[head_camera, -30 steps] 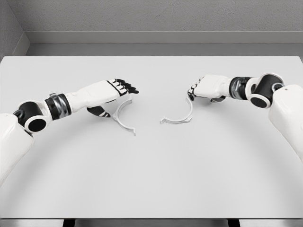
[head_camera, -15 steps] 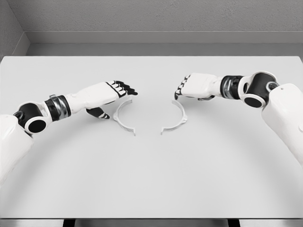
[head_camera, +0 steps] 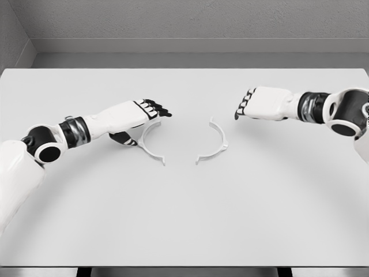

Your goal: Assemble PVC drainage pipe clamps

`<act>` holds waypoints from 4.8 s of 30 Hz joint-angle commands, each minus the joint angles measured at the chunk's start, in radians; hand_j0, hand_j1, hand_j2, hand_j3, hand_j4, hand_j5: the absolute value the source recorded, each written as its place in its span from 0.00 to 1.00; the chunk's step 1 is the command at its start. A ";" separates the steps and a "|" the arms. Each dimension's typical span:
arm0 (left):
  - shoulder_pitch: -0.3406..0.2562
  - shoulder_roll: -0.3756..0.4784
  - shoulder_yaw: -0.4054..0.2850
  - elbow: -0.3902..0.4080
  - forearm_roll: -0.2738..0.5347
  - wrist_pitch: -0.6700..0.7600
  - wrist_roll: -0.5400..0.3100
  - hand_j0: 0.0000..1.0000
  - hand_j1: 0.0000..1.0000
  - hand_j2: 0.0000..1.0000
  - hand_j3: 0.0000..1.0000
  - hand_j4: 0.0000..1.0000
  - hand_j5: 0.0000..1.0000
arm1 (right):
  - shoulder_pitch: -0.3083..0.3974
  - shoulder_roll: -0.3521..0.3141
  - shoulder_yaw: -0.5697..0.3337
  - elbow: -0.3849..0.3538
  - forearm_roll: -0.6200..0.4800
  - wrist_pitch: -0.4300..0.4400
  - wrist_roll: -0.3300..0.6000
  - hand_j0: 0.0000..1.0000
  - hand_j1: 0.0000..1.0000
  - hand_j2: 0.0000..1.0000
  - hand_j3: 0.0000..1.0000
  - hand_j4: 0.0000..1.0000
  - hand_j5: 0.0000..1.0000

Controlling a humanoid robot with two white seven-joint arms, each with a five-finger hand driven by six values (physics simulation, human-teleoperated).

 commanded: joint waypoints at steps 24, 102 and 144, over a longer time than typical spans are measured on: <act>-0.008 -0.111 0.007 -0.003 -0.015 0.002 -0.044 1.00 1.00 1.00 1.00 1.00 1.00 | 0.083 -0.056 0.031 -0.103 0.002 0.002 0.000 0.77 0.77 0.77 0.77 0.77 0.77; -0.138 -0.215 0.021 0.261 -0.014 0.002 -0.052 1.00 1.00 1.00 1.00 1.00 1.00 | 0.233 -0.187 0.094 -0.320 -0.681 0.002 0.000 0.77 0.77 0.77 0.77 0.77 0.77; -0.219 -0.223 0.028 0.368 -0.012 0.002 -0.052 1.00 1.00 1.00 1.00 1.00 1.00 | 0.153 0.021 0.180 -0.039 -0.678 0.002 0.000 0.77 0.77 0.77 0.77 0.77 0.77</act>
